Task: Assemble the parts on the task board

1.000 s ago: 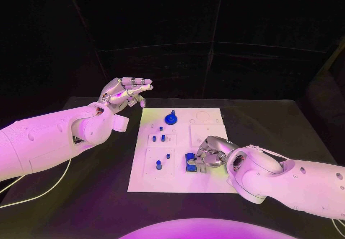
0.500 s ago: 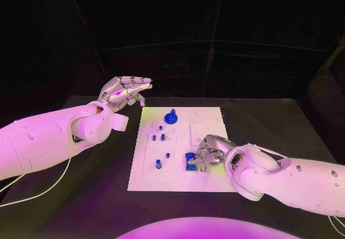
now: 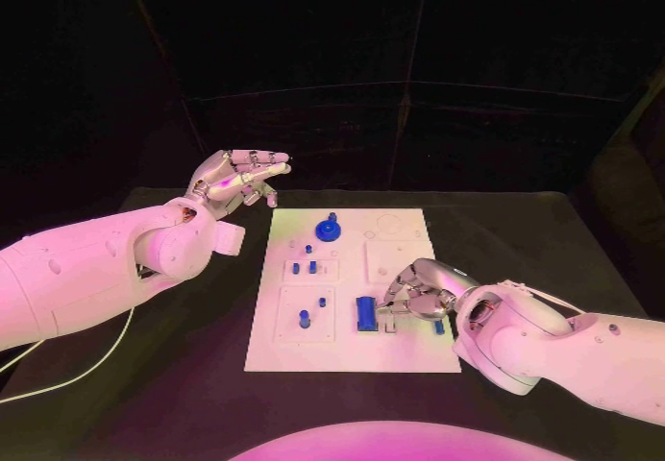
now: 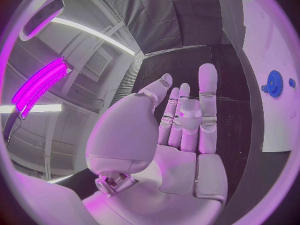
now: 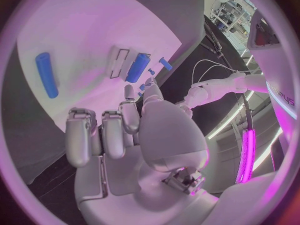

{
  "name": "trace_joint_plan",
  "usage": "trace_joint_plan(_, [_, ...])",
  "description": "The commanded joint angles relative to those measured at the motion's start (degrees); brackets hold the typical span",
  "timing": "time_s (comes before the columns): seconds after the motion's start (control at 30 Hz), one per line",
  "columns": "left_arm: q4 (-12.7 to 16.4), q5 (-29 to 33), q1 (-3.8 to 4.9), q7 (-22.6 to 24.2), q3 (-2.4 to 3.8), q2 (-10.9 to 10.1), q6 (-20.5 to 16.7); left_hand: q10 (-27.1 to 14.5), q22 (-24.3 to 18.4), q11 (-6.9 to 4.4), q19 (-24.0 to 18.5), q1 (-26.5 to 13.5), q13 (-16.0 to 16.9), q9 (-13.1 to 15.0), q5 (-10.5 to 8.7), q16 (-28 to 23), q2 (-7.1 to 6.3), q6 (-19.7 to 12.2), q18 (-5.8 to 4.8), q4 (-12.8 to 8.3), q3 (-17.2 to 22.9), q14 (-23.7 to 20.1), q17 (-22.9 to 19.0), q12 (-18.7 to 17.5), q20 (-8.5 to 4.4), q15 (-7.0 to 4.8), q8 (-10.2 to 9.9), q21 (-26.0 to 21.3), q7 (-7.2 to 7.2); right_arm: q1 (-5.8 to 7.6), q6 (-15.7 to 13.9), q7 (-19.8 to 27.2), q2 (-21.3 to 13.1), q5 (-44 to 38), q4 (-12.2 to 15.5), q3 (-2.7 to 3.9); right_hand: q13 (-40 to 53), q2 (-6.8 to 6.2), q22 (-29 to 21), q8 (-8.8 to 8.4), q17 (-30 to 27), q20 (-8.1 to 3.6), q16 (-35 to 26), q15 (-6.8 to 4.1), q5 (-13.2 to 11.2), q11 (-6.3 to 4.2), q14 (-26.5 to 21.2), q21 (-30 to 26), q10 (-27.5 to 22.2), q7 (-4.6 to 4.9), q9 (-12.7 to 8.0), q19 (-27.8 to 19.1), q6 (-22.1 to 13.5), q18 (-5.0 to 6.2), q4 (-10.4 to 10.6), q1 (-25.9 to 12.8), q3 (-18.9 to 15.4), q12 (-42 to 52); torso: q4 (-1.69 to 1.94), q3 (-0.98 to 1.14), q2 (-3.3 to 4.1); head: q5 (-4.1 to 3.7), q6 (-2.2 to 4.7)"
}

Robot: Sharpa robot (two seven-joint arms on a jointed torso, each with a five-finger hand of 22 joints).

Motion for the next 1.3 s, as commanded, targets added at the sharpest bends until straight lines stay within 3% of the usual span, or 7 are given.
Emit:
trace_joint_plan(0.03, [0.0, 0.2, 0.08, 0.4, 0.04, 0.1, 0.4, 0.2, -0.1, -0.09, 0.1, -0.2, -0.1, -0.1, 0.08, -0.2, 0.51, 0.3, 0.80, 0.1, -0.2, -0.4, -0.1, 0.3, -0.24, 0.10, 0.2, -0.2, 0.13, 0.14, -2.2, 7.1, -2.8, 4.2, 1.5, 0.03, -0.2, 0.17, 10.1, -0.51, 0.6, 0.55, -0.2, 0.50, 0.7, 0.31, 3.4, -0.3, -0.1, -0.03, -0.3, 1.6, -0.3, -0.65, -0.1, -0.4, -0.2, -0.3, -0.15, -0.05, -0.18, -0.43, 0.28])
trace_joint_plan(0.27, [-0.1, 0.2, 0.04, 0.4, 0.02, 0.6, 0.4, 0.2, -0.1, -0.09, 0.1, -0.2, -0.1, -0.1, 0.07, -0.2, 0.51, 0.4, 0.80, 0.1, -0.2, -0.5, -0.1, 0.3, -0.24, 0.10, 0.2, -0.2, 0.13, 0.18, 2.3, 4.1, -9.0, 2.6, 2.0, 0.00, -0.3, 0.80, 10.1, -1.67, 0.5, 0.86, -0.3, 0.67, 2.8, 0.45, 3.3, -0.4, -0.3, 0.17, -1.1, 1.6, -0.2, -0.62, -1.1, 1.0, 0.3, -0.7, -0.37, -0.08, -0.44, -1.57, 0.86])
trace_joint_plan(0.5, [0.0, 0.2, -0.06, 0.5, -0.34, 0.6, 0.5, 0.2, -0.1, -0.09, 0.1, -0.2, -0.1, -0.1, 0.07, -0.3, 0.51, 0.4, 0.80, 0.1, -0.2, -0.5, -0.2, 0.3, -0.24, 0.10, 0.2, -0.2, 0.13, 0.10, 5.0, -2.0, -11.0, -3.4, 1.1, -0.06, -0.4, 0.45, 10.1, -1.99, 0.3, 0.93, -0.5, 0.69, 3.2, 0.42, 3.3, -0.4, -0.3, 0.10, -1.5, 1.5, 0.7, -0.60, -1.0, 0.6, -0.3, -0.9, -0.67, 0.01, -0.61, -1.79, 1.01])
trace_joint_plan(0.67, [0.0, 0.2, -0.08, 0.5, -0.44, 0.6, 0.5, 0.2, -0.1, -0.09, 0.1, -0.2, -0.1, -0.1, 0.07, -0.3, 0.51, 0.4, 0.80, 0.1, -0.2, -0.5, -0.2, 0.3, -0.24, 0.10, 0.2, -0.2, 0.13, 0.05, 6.1, -5.2, -11.2, -6.2, 0.7, -0.09, -0.6, -0.14, 10.0, -2.07, 0.0, 0.88, -0.7, 0.57, 3.3, 0.26, 3.2, -0.5, -0.3, -0.14, -1.6, 1.4, 1.8, -0.56, -0.3, -0.8, -1.3, -1.3, -0.71, -0.02, -0.60, -1.93, 1.08])
trace_joint_plan(0.73, [0.0, 0.2, -0.09, 0.5, -0.47, 0.5, 0.5, 0.2, -0.1, -0.09, 0.1, -0.2, -0.1, -0.1, 0.07, -0.3, 0.51, 0.4, 0.80, 0.1, -0.2, -0.5, -0.2, 0.3, -0.24, 0.10, 0.2, -0.2, 0.13, 0.02, 6.9, -6.5, -11.0, -7.0, 0.4, -0.10, -0.6, -0.30, 9.9, -2.04, -0.1, 0.83, -0.8, 0.51, 3.6, 0.17, 3.2, -0.5, -0.3, -0.27, -1.5, 1.4, 2.3, -0.56, 0.0, -1.2, -1.7, -1.3, -0.56, 0.01, -0.55, -2.06, 1.05])
trace_joint_plan(1.03, [0.1, 0.2, -0.09, 0.5, -0.51, 0.4, 0.5, 0.3, -0.1, -0.10, 0.1, -0.3, -0.1, -0.1, 0.06, -0.2, 0.52, 0.4, 0.80, 0.1, -0.3, -0.4, -0.1, 0.3, -0.24, 0.10, 0.2, -0.2, 0.12, -0.28, 7.5, -8.5, -9.3, -8.9, -0.9, -0.14, -0.7, -0.70, 9.9, -2.10, -0.2, 0.71, -0.9, 0.37, 4.8, 0.02, 3.1, -0.6, -0.3, -0.46, -1.4, 1.3, 2.8, -0.53, 0.6, -2.1, -2.6, -1.5, -0.58, 0.03, -0.53, -2.09, 0.91])
trace_joint_plan(1.3, [0.1, 0.2, -0.09, 0.5, -0.51, 0.4, 0.5, 0.3, -0.1, -0.10, 0.1, -0.3, -0.1, -0.1, 0.06, -0.2, 0.52, 0.4, 0.80, 0.1, -0.3, -0.4, -0.1, 0.3, -0.24, 0.10, 0.2, -0.2, 0.12, -1.80, 8.7, -8.4, -7.8, -9.3, -1.2, -0.13, -0.5, -0.87, 9.9, -2.09, 0.0, 0.64, -0.8, 0.30, 4.9, -0.09, 3.2, -0.6, -0.2, -0.59, -1.3, 1.4, 3.1, -0.55, 0.5, -1.8, -2.8, -1.3, -0.52, 0.03, -0.52, -2.08, 0.61])
